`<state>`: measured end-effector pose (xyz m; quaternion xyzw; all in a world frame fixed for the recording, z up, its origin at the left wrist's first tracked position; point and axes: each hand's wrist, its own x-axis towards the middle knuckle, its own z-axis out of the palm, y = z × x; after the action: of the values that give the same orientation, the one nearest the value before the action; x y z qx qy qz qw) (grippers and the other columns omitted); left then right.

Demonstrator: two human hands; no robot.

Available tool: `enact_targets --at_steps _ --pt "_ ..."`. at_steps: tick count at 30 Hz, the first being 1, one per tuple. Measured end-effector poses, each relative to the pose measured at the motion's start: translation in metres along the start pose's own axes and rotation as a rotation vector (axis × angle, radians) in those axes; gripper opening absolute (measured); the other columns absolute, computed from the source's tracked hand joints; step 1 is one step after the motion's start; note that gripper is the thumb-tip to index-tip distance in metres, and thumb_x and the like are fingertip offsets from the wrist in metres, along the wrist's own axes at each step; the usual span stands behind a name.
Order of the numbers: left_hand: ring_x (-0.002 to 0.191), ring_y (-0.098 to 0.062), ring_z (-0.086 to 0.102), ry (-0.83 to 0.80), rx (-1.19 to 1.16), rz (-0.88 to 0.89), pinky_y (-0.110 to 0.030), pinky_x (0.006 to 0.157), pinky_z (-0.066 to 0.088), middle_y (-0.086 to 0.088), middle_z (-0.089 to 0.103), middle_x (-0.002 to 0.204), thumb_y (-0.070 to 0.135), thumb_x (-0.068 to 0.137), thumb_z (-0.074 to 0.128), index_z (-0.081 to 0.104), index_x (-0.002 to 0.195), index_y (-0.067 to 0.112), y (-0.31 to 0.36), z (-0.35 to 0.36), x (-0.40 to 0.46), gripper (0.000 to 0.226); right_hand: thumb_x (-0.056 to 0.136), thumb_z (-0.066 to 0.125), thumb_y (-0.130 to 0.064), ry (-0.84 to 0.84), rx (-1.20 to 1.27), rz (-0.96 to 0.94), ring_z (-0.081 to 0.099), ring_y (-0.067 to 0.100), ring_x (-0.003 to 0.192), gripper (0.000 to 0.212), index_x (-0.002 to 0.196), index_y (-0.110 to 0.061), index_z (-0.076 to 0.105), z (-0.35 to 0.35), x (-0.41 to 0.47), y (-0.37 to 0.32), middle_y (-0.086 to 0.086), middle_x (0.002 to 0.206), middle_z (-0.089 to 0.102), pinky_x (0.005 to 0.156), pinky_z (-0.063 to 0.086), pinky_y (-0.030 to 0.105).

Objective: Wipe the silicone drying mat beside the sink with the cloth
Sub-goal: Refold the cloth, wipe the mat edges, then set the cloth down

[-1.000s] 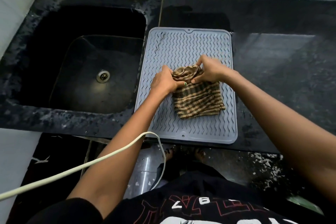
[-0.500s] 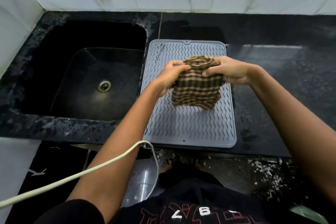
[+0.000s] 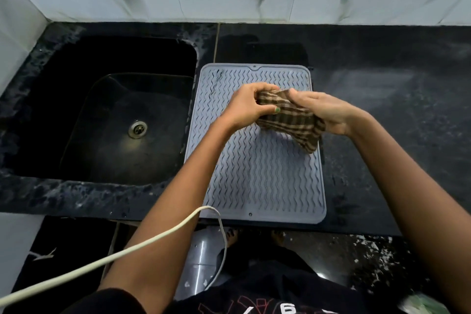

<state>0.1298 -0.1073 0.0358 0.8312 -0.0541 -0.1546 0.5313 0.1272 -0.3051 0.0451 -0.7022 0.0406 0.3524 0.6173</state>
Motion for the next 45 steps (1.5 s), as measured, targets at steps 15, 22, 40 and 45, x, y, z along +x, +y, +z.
enact_targets --at_steps 15,22,40,45 --pt "0.150 -0.022 0.011 0.166 0.707 -0.060 -0.044 0.123 0.007 -0.004 0.017 0.162 0.038 0.099 0.038 0.019 0.153 0.018 -0.065 0.018 0.098 0.061 0.075 0.055 0.001 0.899 -0.625 -0.444 0.058 0.022 0.092 0.029 0.100 -0.012 0.060 -0.008 0.110 -0.027 0.009 0.107 0.059 0.078 0.047 0.026" --pt "0.151 -0.018 0.011 0.275 0.841 -0.006 -0.040 0.123 0.006 0.001 0.017 0.163 0.042 0.098 0.031 0.017 0.154 0.018 -0.086 0.031 0.103 0.063 0.085 0.049 -0.009 0.581 -1.181 -0.434 0.043 0.032 0.112 0.033 0.115 -0.017 0.062 -0.001 0.161 -0.005 0.004 0.130 0.051 0.086 0.043 0.049" --pt "0.151 -0.019 0.010 0.259 0.860 -0.019 -0.042 0.124 0.004 0.001 0.016 0.163 0.042 0.096 0.033 0.013 0.155 0.021 -0.082 0.031 0.099 0.066 0.082 0.053 0.003 0.618 -1.408 -0.248 0.040 0.038 0.111 0.037 0.111 -0.016 0.067 -0.093 0.106 -0.004 0.007 0.121 0.059 0.084 0.039 0.054" --pt "0.151 -0.020 0.010 0.134 0.999 0.256 -0.041 0.121 -0.004 -0.001 0.017 0.163 0.038 0.097 0.033 0.014 0.155 0.021 -0.071 0.041 0.092 0.063 0.085 0.051 0.000 0.834 -0.998 -0.251 0.039 0.035 0.116 0.044 0.117 -0.027 0.064 -0.085 0.107 -0.012 0.004 0.123 0.056 0.089 0.041 0.053"
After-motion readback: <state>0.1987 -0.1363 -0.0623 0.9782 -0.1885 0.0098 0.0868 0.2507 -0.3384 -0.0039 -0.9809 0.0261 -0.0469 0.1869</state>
